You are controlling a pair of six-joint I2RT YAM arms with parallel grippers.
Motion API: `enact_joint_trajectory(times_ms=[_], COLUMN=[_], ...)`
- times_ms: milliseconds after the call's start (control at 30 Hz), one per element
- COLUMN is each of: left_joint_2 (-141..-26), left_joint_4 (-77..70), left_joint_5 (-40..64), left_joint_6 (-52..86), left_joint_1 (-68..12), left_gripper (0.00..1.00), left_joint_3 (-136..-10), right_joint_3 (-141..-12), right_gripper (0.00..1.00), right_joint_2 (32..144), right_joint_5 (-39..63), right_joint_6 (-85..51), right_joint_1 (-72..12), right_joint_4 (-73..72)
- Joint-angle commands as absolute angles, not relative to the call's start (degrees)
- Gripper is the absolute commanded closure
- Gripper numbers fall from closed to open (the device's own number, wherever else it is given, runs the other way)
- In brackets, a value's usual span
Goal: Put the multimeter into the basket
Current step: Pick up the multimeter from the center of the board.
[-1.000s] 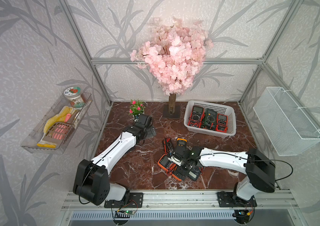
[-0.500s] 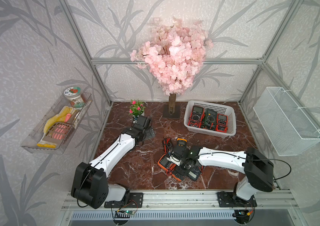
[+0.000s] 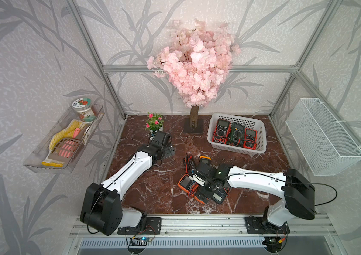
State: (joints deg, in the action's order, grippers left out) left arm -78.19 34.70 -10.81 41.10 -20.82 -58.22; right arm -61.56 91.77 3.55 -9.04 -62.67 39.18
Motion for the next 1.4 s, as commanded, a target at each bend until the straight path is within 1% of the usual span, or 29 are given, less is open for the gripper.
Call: enact_joint_trajectory(times_ms=[0, 533, 800, 900, 967, 1100, 1200, 1367], left_joint_2=[-77.21, -75.41, -74.31, -74.15, -74.11, -74.18, -74.14, -74.58], left_joint_4=[34.93, 35.38, 35.33, 35.09, 34.95, 34.53, 34.05, 33.23], left_joint_5=[-11.11, -11.94, -12.11, -12.09, -12.04, -12.19, -12.45, -12.72], left_joint_6=[41.58, 41.31, 41.66, 41.82, 41.84, 41.93, 41.92, 42.10], left_joint_1=[-20.38, -20.30, -20.21, -20.13, -20.13, -20.04, -20.04, -19.89], left_gripper=[0.00, 0.00, 0.00, 0.00, 0.00, 0.00, 0.00, 0.00], left_joint_3=[-57.48, -55.92, -54.71, -54.59, -54.58, -54.76, -54.93, -55.52], right_joint_3=[-61.94, -61.85, -63.18, -64.09, -64.44, -64.51, -64.49, -65.57], right_gripper=[0.05, 0.05, 0.05, 0.07, 0.12, 0.27, 0.36, 0.46], right_joint_2=[92.71, 97.38, 103.66, 105.40, 105.90, 105.36, 104.00, 101.09], right_joint_5=[4.35, 4.46, 4.04, 4.03, 4.26, 5.18, 5.19, 5.10], right_joint_6=[-9.75, -9.93, -9.25, -9.05, -9.01, -9.14, -8.75, -7.73], right_joint_1=[-63.27, -63.81, -63.75, -63.81, -63.81, -63.74, -63.76, -63.79], right_joint_4=[39.73, 36.67, 34.76, 34.80, 34.89, 35.58, 36.60, 39.35])
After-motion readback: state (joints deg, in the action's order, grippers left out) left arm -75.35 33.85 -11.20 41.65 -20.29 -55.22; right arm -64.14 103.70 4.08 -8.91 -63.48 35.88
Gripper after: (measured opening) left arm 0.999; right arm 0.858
